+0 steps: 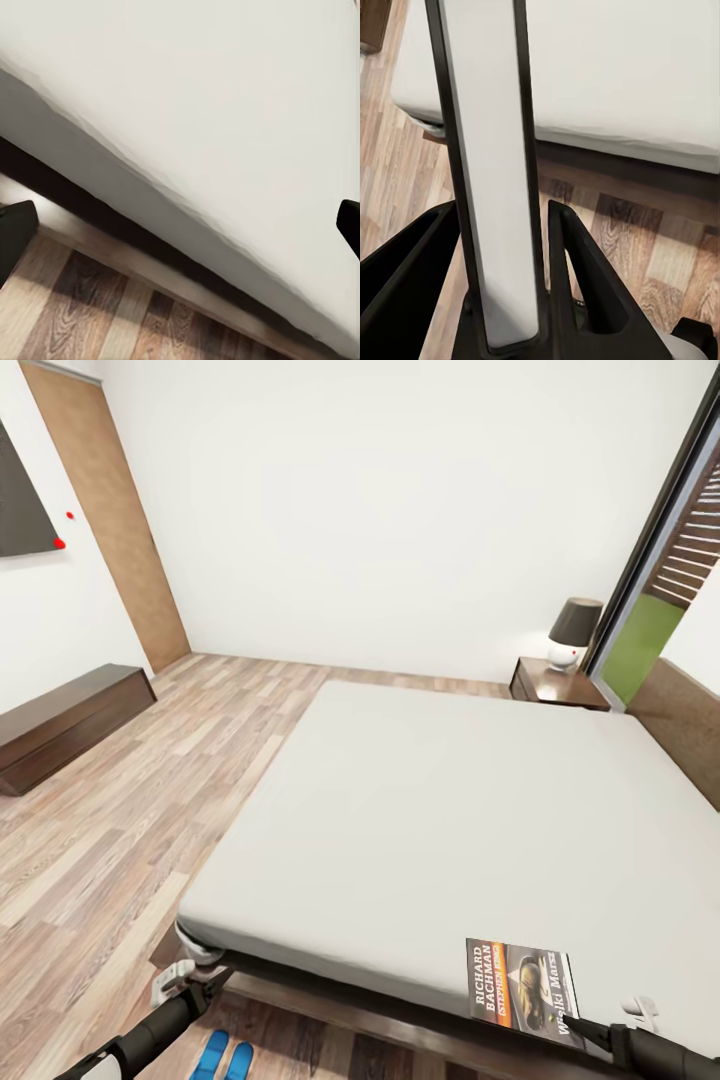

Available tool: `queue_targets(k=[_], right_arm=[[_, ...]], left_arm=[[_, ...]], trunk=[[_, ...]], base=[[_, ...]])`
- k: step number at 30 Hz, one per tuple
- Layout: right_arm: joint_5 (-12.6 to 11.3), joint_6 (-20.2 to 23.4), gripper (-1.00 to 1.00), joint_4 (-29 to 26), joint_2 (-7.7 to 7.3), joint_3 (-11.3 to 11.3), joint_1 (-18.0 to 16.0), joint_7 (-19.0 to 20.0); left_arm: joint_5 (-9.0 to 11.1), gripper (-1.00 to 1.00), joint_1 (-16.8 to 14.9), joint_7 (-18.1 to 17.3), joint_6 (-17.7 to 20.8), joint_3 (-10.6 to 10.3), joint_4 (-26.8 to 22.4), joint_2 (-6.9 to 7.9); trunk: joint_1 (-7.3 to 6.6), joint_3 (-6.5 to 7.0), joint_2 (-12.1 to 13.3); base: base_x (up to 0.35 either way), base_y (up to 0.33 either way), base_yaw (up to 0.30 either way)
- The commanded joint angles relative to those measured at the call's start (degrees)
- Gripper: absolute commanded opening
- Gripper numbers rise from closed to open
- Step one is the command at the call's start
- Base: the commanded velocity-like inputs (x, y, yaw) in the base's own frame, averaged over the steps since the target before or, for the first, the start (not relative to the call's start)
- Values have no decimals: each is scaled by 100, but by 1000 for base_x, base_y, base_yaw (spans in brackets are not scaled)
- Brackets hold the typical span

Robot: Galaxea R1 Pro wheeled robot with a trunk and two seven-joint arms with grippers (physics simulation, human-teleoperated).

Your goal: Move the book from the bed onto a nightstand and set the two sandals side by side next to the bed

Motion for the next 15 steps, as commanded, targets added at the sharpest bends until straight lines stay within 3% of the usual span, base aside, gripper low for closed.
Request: queue_targets(k=[1,15], right_arm=[[-60,36,-100,0,-3,47,-5,14],[-60,36,-100,0,-6,45,-5,7]], left_arm=[[-56,100,-7,-11,-44,46,12,-2],[-62,100,0,21,-54,46,8,-101]], trunk=[[4,-1,-11],[4,128,-11]], base=[[0,0,0],[0,0,0]])
